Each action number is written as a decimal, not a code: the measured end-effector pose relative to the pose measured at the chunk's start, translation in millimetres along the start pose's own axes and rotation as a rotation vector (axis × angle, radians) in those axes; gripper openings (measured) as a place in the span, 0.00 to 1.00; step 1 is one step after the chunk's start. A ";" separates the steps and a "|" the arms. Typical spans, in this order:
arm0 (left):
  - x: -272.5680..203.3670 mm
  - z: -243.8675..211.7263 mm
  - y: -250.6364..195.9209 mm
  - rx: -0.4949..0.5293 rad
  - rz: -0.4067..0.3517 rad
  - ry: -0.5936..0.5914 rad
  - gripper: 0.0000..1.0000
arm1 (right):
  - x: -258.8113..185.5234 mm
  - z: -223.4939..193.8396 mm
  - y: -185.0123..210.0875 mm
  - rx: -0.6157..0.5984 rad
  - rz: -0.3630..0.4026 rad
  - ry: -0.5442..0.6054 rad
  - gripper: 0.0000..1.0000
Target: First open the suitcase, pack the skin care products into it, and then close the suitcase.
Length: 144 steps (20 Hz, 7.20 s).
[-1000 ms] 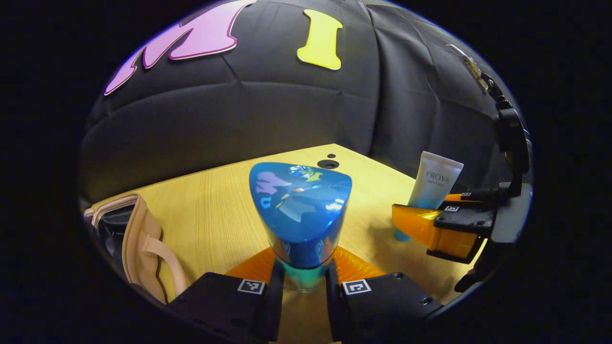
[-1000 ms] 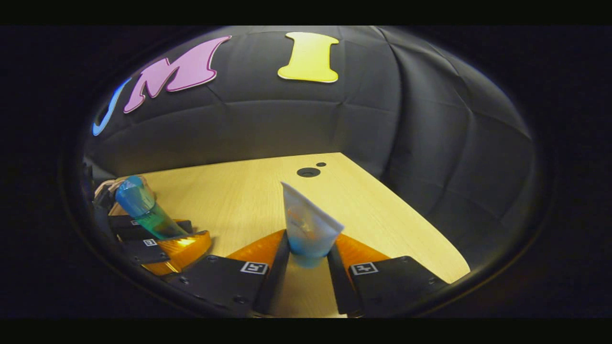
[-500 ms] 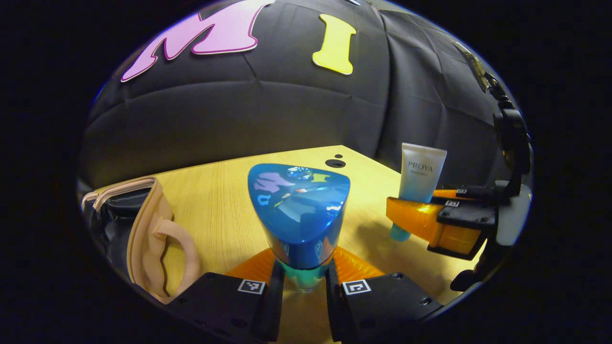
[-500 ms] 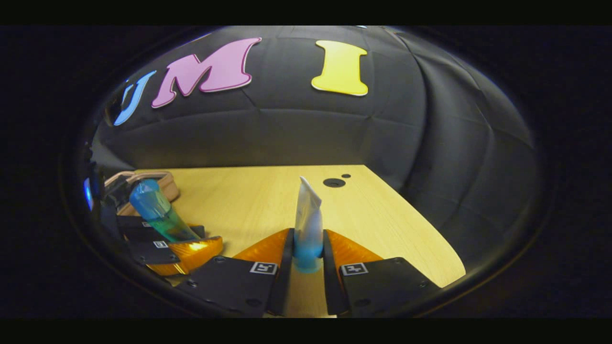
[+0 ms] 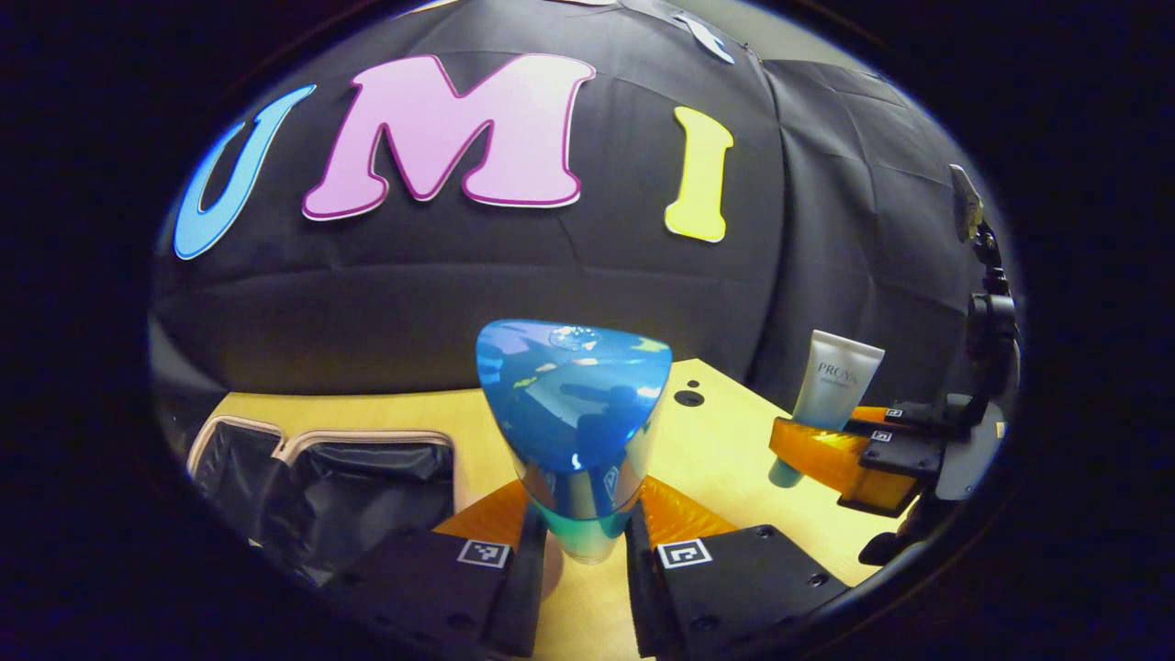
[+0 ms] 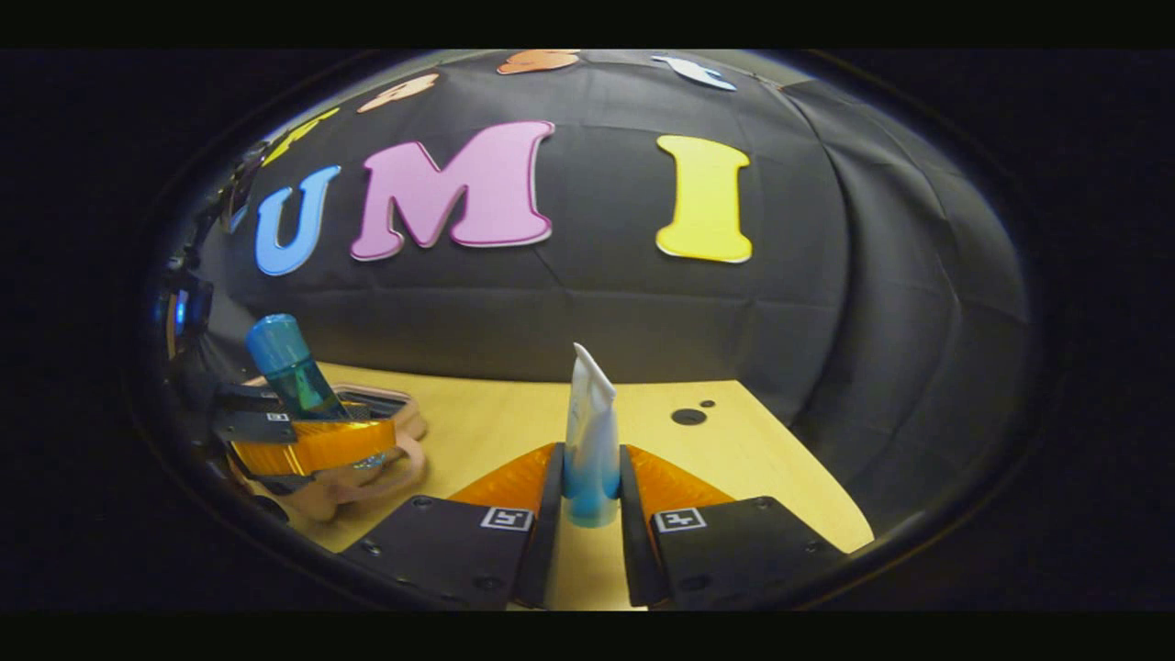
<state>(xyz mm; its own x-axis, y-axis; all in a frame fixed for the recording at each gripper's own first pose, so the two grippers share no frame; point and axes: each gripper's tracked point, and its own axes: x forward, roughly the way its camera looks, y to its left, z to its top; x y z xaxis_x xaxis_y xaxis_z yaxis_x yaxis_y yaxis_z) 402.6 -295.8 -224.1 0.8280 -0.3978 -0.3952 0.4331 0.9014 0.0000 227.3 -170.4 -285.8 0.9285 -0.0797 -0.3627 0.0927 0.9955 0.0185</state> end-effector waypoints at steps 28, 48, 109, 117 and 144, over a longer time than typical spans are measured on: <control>-44.7 -115.6 172.2 -0.224 0.269 0.741 0.46 | 13.9 -22.1 229.0 0.092 0.305 0.226 0.34; -202.9 -17.8 259.2 -0.360 0.386 0.223 0.97 | 36.8 -146.4 285.3 0.071 0.117 0.680 0.33; -21.8 35.6 -8.5 -0.336 0.042 0.228 0.06 | -136.3 49.8 -6.2 0.010 -0.017 0.111 0.98; -51.8 68.8 -20.1 -0.403 0.000 0.138 0.44 | -162.7 84.1 29.3 0.027 -0.024 0.026 0.98; -400.3 122.8 105.4 -0.074 0.393 -0.284 0.96 | -282.4 111.8 139.3 0.016 0.093 -0.079 0.98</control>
<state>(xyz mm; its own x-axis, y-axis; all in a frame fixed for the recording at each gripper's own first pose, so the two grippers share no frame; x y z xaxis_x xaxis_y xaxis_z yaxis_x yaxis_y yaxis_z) 160.6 -62.6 46.9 0.9926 -0.0469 -0.1119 0.0504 0.9983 0.0291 18.1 -14.9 -76.6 0.9588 0.0083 -0.2838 0.0103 0.9979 0.0642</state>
